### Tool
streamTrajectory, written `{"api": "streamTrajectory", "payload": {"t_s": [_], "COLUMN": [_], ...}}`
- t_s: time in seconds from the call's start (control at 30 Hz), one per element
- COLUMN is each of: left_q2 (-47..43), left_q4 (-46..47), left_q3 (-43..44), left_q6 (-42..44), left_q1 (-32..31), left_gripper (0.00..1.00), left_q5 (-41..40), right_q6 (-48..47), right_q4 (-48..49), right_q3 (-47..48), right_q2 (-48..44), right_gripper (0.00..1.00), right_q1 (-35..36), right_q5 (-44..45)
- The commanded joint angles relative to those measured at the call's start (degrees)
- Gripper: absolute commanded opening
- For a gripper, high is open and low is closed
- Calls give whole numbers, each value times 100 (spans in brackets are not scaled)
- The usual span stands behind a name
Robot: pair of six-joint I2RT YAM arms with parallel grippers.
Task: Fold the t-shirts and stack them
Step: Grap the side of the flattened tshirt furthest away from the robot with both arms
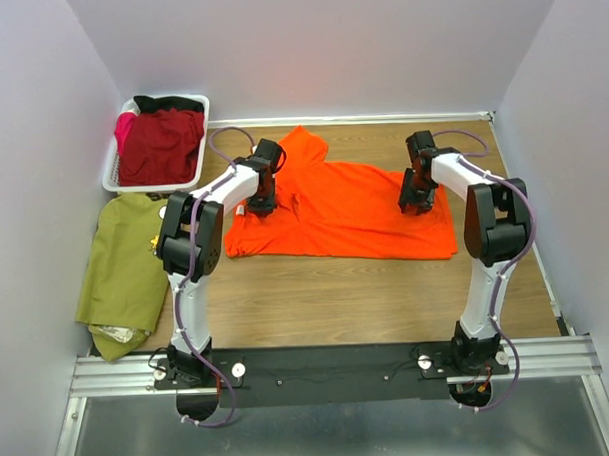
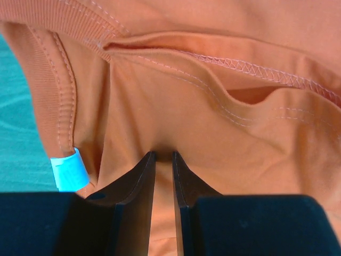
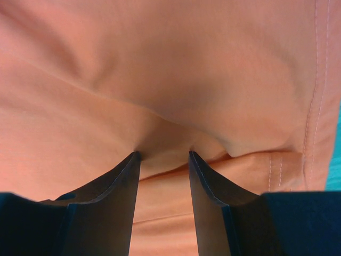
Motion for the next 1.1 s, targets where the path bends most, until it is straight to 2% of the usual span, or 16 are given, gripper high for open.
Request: {"api": "streamTrajectory", "payload": {"t_s": [0.0,0.23,0.5,0.73,0.87,1.07], "left_q2": [93,-302,-575,-962,-1102,-1243], "left_q4": [-728,-983,-1019,-1036,-1238,-1248], "left_q3": [-276,-1129,-1885,-2316,-1983,-296], "left_q6": [-376,-746,-1036,-1177,-1150,-870], "left_q1": [-8,-52,-394,-588,-588,-588], "left_gripper": [28,28,28,29,28,27], "left_q5": [-551,-349,-199,-85,-453,-972], "right_q6": [38,90,108,126,187,205], "right_q4": [-27,-238,-466,-519,-537,-563], "right_q3": [-366,-902,-1552,-1712,-1510,-782], "right_q2": [-86,-332,-754,-983,-1106,-1387], "right_gripper": [50,50,50,50,50,50], "right_q1": [-16,-16,-8,-8,-17,-17], "right_q5": [286,391,497,550,541,479]}}
